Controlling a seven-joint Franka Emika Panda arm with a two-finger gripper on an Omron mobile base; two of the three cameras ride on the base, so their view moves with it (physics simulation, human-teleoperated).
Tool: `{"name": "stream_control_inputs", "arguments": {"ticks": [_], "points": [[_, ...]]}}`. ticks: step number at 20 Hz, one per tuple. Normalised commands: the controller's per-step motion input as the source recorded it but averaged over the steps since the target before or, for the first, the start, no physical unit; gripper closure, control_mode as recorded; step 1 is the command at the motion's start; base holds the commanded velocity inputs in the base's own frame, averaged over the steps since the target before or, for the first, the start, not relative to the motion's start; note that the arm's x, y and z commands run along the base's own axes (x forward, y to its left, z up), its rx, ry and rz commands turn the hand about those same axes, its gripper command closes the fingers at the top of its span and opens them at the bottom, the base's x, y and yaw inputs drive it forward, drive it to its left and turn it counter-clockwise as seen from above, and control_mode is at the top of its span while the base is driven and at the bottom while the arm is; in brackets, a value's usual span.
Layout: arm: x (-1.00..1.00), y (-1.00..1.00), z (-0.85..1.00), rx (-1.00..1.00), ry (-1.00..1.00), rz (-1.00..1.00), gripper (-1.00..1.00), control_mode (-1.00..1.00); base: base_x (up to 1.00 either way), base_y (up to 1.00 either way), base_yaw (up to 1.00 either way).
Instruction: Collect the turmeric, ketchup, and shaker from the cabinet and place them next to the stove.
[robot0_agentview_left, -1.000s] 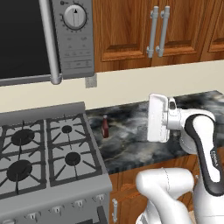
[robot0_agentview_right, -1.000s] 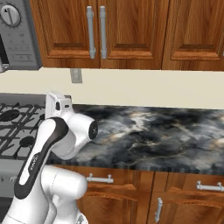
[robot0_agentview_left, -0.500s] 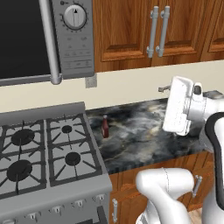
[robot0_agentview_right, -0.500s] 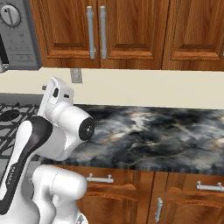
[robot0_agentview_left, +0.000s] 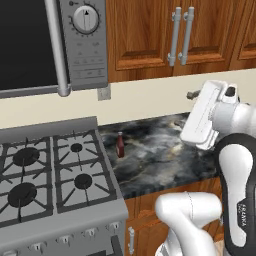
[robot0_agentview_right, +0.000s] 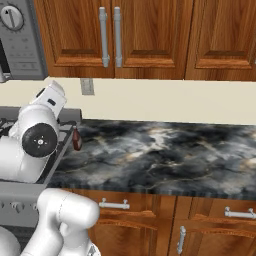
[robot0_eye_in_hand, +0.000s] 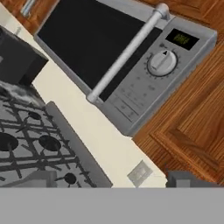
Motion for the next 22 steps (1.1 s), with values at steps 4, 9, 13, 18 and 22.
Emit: {"name": "stream_control_inputs", "arguments": {"ticks": [4, 9, 13, 18, 22], "points": [[-0.19, 0.52, -0.31, 0.19, 0.17, -0.45, -1.0, -1.0, 0.0, 0.0, 0.0], [-0.27, 0.46, -0.45, 0.21, 0.14, -0.45, -1.0, -1.0, 0.0, 0.0, 0.0], [-0.48, 0.18, -0.55, 0.23, 0.11, -0.38, -1.0, -1.0, 0.0, 0.0, 0.0], [-0.16, 0.01, -0.22, 0.08, 0.01, -0.15, -1.0, -1.0, 0.0, 0.0, 0.0], [-0.06, 0.0, 0.0, 0.0, -0.01, 0.0, -1.0, -1.0, 0.0, 0.0, 0.0]]}}
